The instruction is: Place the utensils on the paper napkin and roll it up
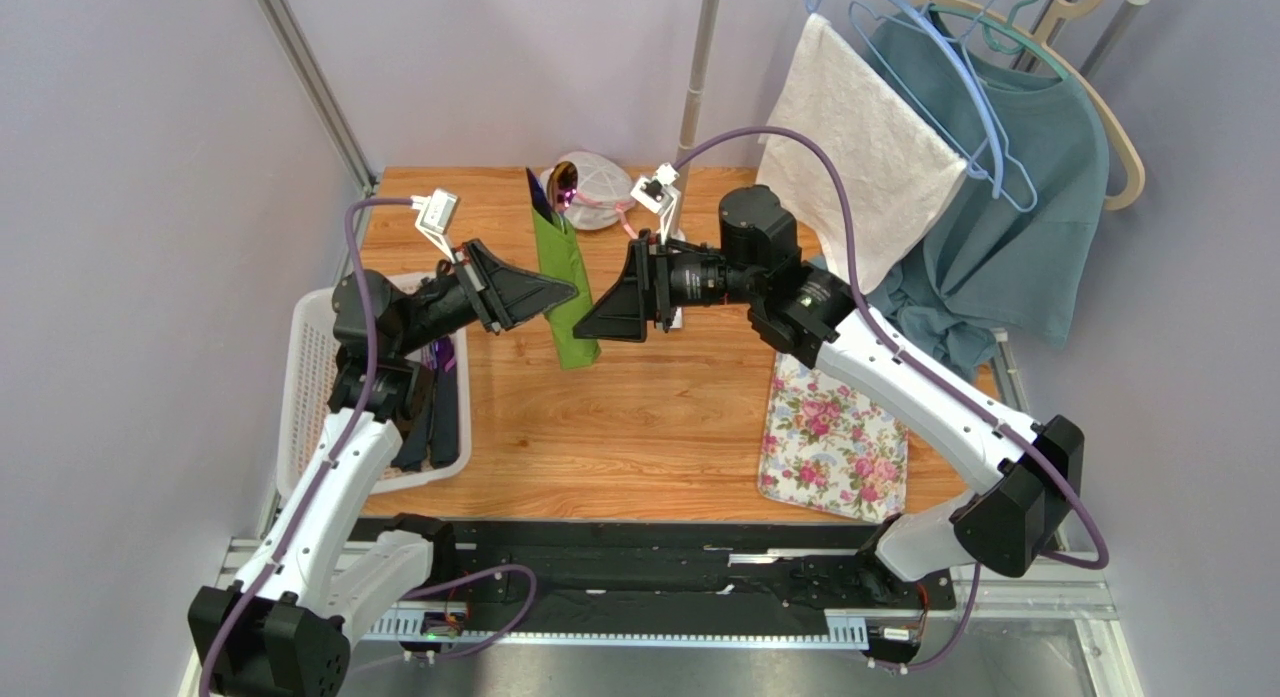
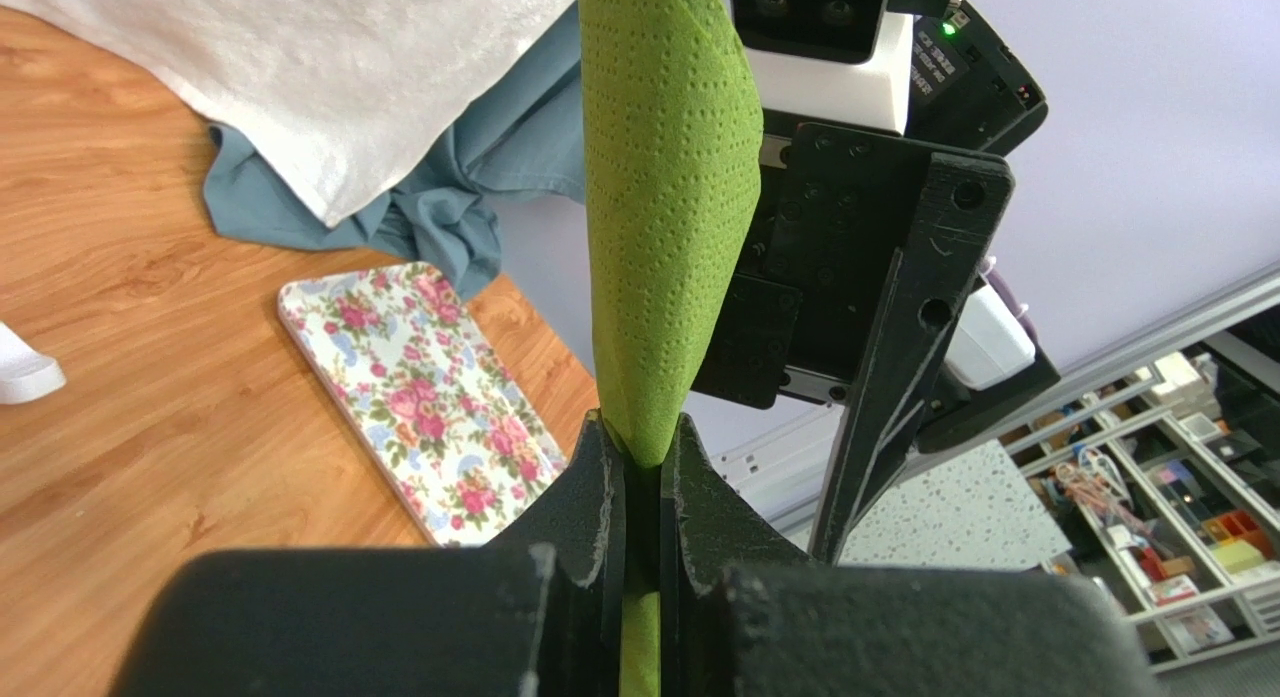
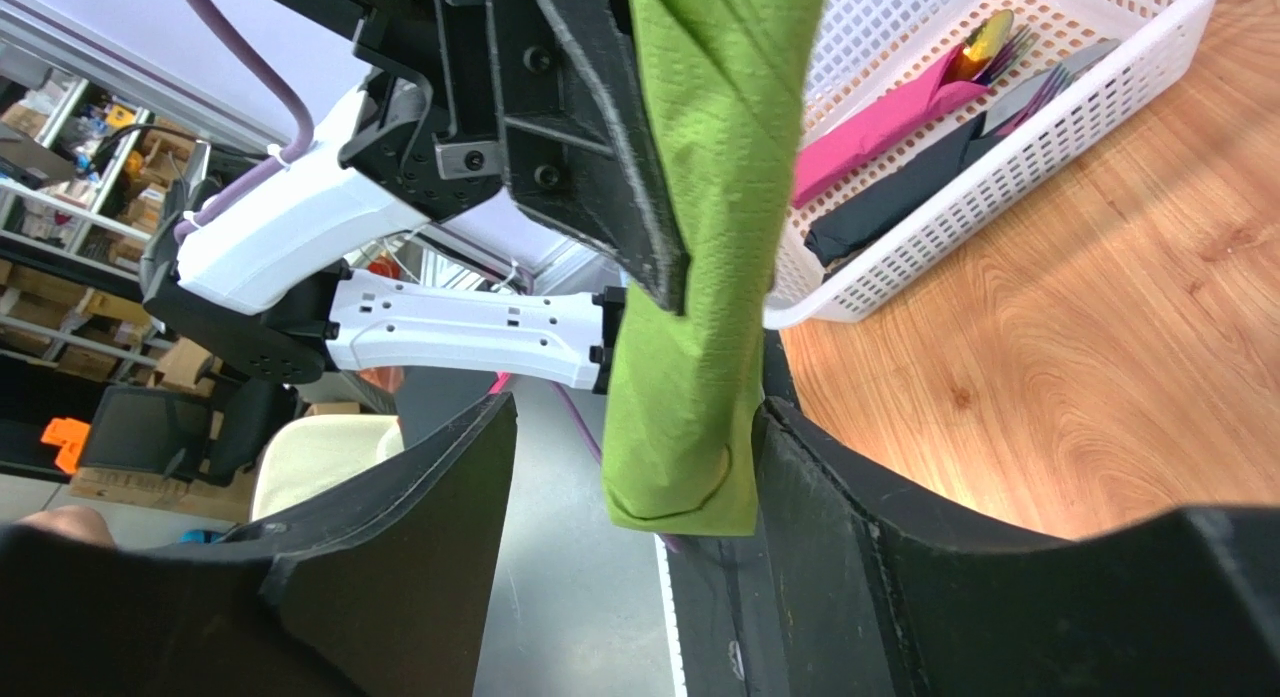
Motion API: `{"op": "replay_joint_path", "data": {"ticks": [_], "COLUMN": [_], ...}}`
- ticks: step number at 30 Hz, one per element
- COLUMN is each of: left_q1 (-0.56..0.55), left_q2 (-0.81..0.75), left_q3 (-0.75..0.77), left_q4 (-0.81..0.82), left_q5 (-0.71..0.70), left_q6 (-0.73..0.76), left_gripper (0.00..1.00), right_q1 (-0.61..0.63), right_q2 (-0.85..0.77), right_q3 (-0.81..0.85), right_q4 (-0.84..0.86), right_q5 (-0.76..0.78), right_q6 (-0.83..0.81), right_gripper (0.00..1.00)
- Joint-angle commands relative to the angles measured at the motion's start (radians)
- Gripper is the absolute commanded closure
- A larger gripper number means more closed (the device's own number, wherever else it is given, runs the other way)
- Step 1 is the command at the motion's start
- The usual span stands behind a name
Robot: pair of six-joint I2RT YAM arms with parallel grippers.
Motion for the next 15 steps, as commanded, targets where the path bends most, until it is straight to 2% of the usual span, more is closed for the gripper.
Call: {"op": "replay_joint_path", "data": {"ticks": [1,10,13,15], "left_q1": [0.006,0.006,0.006,0.006], "left_q2": [-0.046,-0.025,-0.026,-0.026], "left_q3": [0.017,0.017,0.02,0.02], "left_q4": [0.021,0.098,0.099,0.107], "left_q5": [0.017,0.017,0.014,0.011], "left_q6": [0.031,-0.041,-0.044,-0.049], "left_gripper": [1.0,1.0,1.0,1.0], "right_q1": [-0.001,0.023,0.042,0.063], "right_q2": [-0.039,0.004,0.018,0.021], "right_q3": [-0.014,0.003,-0.006,-0.006], "right_q4": [0.004,0.103,0.156,0.15], "right_q5": [0.016,-0.005,-0.031,-0.042], "right_q6": [-0.047,-0.006,0.04,0.034], "right_gripper": [0.37,0.36,0.39,0.46]}}
